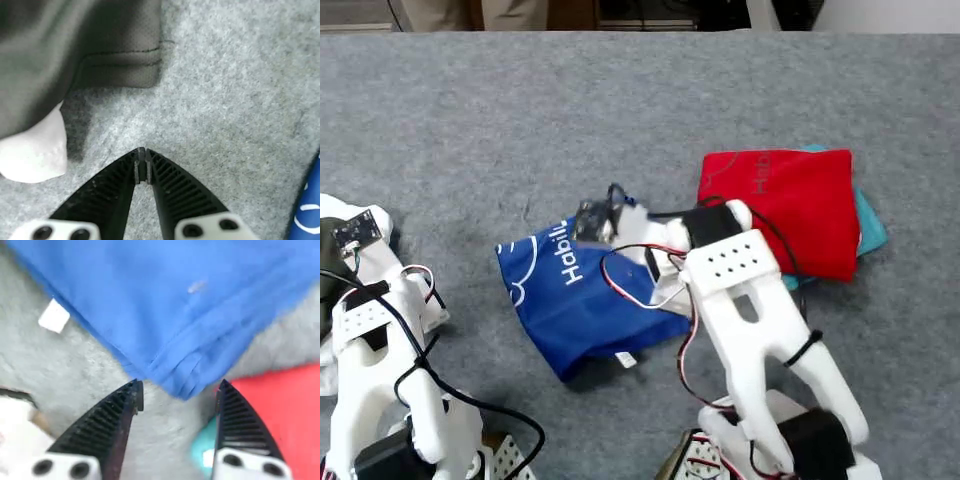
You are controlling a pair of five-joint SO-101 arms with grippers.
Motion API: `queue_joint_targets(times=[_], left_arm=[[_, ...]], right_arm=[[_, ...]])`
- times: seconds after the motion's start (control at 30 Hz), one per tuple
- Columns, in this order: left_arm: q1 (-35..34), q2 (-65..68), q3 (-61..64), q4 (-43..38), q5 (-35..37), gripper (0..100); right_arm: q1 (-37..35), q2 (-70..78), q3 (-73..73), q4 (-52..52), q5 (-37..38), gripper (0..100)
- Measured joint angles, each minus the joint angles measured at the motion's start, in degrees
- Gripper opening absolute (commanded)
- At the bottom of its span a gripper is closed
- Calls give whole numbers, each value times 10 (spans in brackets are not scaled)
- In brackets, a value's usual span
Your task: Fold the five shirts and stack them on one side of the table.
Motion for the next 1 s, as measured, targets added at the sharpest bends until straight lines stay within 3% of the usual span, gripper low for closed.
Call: queue_joint_targets(times=[0.13,0.27,0.6,0.67,0.87,1.0], left_arm=[[0,0,0,0,0,20],[0,0,0,0,0,20],[0,0,0,0,-12,19],[0,0,0,0,-19,19],[0,0,0,0,-21,19],[0,0,0,0,-21,19]], right_arm=[[25,-2,-3,25,-160,242],[66,-2,-3,27,-259,242],[77,-2,59,-25,-258,242],[56,-2,67,-50,-292,242],[9,2,91,-161,-491,248],[-4,58,91,-203,-607,352]])
